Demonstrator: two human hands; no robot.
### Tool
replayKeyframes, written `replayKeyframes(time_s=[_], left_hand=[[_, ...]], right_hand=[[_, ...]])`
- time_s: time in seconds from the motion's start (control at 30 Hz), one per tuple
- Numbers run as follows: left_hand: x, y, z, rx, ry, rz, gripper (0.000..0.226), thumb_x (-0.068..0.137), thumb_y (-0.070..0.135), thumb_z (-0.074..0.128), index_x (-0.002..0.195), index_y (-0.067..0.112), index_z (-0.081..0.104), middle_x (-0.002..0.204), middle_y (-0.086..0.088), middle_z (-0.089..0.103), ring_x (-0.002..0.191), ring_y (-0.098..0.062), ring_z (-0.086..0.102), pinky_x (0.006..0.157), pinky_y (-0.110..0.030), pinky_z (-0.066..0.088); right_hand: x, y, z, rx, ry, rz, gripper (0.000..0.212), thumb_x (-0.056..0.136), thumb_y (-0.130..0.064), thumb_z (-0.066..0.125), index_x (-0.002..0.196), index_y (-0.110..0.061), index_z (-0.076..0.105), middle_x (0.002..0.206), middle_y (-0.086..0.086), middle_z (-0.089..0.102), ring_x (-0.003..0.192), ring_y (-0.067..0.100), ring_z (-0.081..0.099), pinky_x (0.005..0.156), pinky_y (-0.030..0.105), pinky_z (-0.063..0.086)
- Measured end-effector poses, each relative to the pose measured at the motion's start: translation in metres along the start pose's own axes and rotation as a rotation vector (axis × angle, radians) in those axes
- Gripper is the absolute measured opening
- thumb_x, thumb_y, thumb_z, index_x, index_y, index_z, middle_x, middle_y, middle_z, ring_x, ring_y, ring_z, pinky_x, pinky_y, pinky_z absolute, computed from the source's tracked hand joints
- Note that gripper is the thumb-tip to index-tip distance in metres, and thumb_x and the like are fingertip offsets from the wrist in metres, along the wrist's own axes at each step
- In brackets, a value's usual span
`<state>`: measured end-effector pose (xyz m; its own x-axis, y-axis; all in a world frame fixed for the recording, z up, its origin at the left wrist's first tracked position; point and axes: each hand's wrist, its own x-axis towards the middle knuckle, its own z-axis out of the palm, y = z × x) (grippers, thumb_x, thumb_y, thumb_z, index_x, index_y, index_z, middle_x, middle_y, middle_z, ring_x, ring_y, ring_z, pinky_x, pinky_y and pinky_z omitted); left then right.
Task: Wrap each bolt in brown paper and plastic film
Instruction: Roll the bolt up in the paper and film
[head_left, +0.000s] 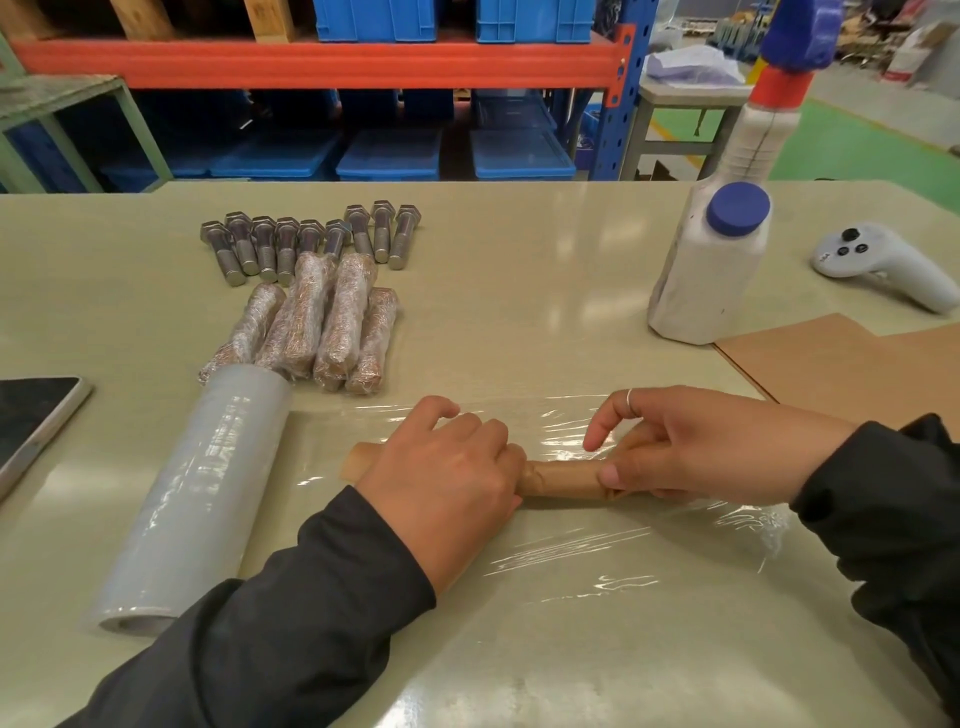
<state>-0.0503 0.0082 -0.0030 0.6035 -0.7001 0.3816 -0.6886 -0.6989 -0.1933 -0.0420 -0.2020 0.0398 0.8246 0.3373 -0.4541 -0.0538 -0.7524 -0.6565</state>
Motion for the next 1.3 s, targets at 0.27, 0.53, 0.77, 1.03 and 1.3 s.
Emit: replayKeyframes(time_s=[0.27,0.53,0.77,1.03,1.3], left_hand=[[0.001,0.001,0.001,0.028,0.012,0.036,0.019,0.059,0.028,0.081,0.06,0.018,0.066,0.057,0.004,0.057,0.05,-0.014,0.056,0.064,-0.022,0.052],[0.002,0.001,0.0,-0.004,-0.015,0.024,0.025,0.053,0.033,0.085,0.059,0.018,0.066,0.056,0.004,0.058,0.049,-0.014,0.056,0.061,-0.022,0.051],[0.001,0.001,0.0,0.007,-0.022,0.005,0.024,0.054,0.035,0.084,0.06,0.019,0.067,0.056,0.005,0.058,0.049,-0.013,0.056,0.06,-0.021,0.051],[0.001,0.002,-0.001,-0.012,-0.034,-0.018,0.023,0.054,0.033,0.084,0.059,0.019,0.067,0.055,0.005,0.058,0.048,-0.013,0.055,0.06,-0.021,0.05],[0.002,0.003,-0.003,-0.008,-0.083,-0.016,0.026,0.052,0.037,0.084,0.058,0.019,0.067,0.054,0.005,0.057,0.047,-0.014,0.055,0.059,-0.02,0.05]], right_hand=[[0.004,0.001,0.01,0.006,0.103,-0.205,0.018,0.083,-0.016,0.065,0.091,-0.029,0.055,0.052,-0.012,0.049,0.048,0.001,0.042,0.051,0.014,0.035],[0.001,0.001,0.01,-0.215,0.115,-0.239,0.021,0.079,-0.026,0.069,0.089,-0.034,0.052,0.057,-0.016,0.051,0.055,-0.004,0.047,0.053,0.011,0.037],[0.001,0.007,-0.003,-0.105,-0.061,-0.187,0.034,0.085,-0.019,0.057,0.108,-0.041,0.046,0.07,-0.02,0.057,0.063,-0.002,0.051,0.061,0.014,0.041],[0.006,0.011,-0.006,0.213,-0.174,-0.154,0.024,0.093,-0.032,0.041,0.113,-0.021,0.046,0.07,-0.002,0.062,0.06,0.013,0.051,0.058,0.02,0.043],[0.015,0.003,0.013,0.009,0.101,-0.177,0.02,0.089,-0.029,0.059,0.085,-0.022,0.04,0.051,-0.008,0.058,0.039,0.001,0.042,0.042,0.012,0.034]])
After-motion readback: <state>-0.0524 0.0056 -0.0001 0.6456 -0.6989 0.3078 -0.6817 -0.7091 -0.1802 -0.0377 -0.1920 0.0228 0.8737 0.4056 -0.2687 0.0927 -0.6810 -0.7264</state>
